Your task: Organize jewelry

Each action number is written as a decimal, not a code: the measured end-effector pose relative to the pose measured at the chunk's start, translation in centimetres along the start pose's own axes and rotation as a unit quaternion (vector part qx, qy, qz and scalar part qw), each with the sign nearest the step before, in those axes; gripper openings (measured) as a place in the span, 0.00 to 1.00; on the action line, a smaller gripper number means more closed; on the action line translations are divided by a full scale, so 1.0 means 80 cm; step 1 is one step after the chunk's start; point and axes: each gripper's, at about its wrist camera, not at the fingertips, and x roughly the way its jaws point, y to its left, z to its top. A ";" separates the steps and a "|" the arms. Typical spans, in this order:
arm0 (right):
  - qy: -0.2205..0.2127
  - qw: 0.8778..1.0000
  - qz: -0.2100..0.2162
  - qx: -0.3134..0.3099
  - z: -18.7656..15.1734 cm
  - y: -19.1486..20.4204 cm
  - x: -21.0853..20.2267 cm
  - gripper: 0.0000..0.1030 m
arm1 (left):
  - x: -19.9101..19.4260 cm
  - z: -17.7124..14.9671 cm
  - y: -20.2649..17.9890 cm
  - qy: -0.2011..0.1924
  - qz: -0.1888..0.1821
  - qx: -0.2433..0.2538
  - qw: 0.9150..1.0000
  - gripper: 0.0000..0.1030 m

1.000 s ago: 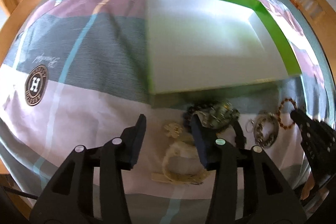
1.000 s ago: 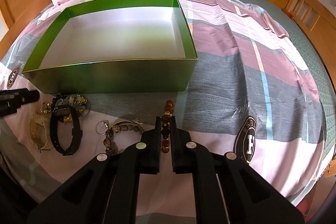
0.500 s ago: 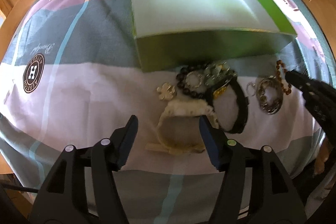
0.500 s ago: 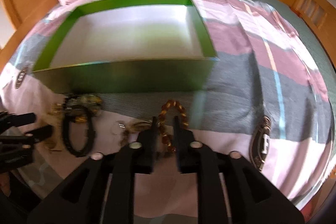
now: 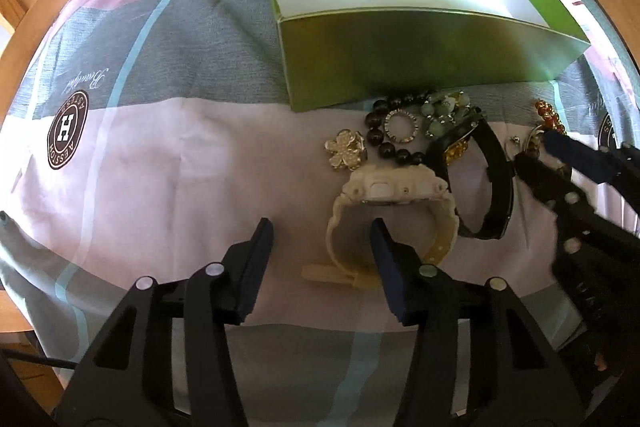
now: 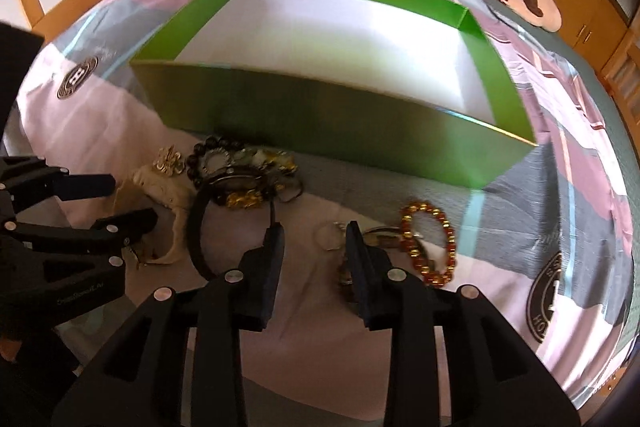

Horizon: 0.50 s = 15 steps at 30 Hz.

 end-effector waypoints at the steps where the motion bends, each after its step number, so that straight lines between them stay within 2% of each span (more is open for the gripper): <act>1: 0.002 1.000 -0.004 -0.004 0.000 0.003 0.003 0.31 | -0.001 -0.004 0.004 -0.001 0.000 0.000 1.000 0.45; 2: 0.003 1.000 -0.006 -0.006 0.000 0.005 0.005 0.31 | 0.000 -0.005 0.004 -0.003 0.000 0.001 1.000 0.42; 3: 0.004 1.000 -0.007 -0.008 0.000 0.007 0.007 0.27 | 0.001 -0.005 0.004 -0.005 0.001 0.002 1.000 0.36; 4: 0.007 1.000 -0.006 -0.008 0.001 0.007 0.009 0.18 | 0.001 -0.006 0.003 -0.006 0.002 0.002 1.000 0.31; 5: 0.012 1.000 -0.001 -0.007 0.002 0.007 0.013 0.14 | 0.000 -0.006 0.004 -0.007 0.001 0.002 1.000 0.28; 7: 0.019 1.000 0.005 -0.004 0.001 0.008 0.017 0.05 | -0.001 -0.007 0.006 -0.007 -0.005 0.003 1.000 0.14; 9: 0.019 1.000 0.007 -0.003 0.002 0.009 0.017 0.00 | -0.006 -0.007 0.009 -0.008 -0.013 0.001 1.000 0.07; 15: -0.011 1.000 0.002 0.011 0.005 -0.005 -0.010 0.00 | -0.029 -0.004 0.018 -0.024 -0.022 0.000 0.999 0.07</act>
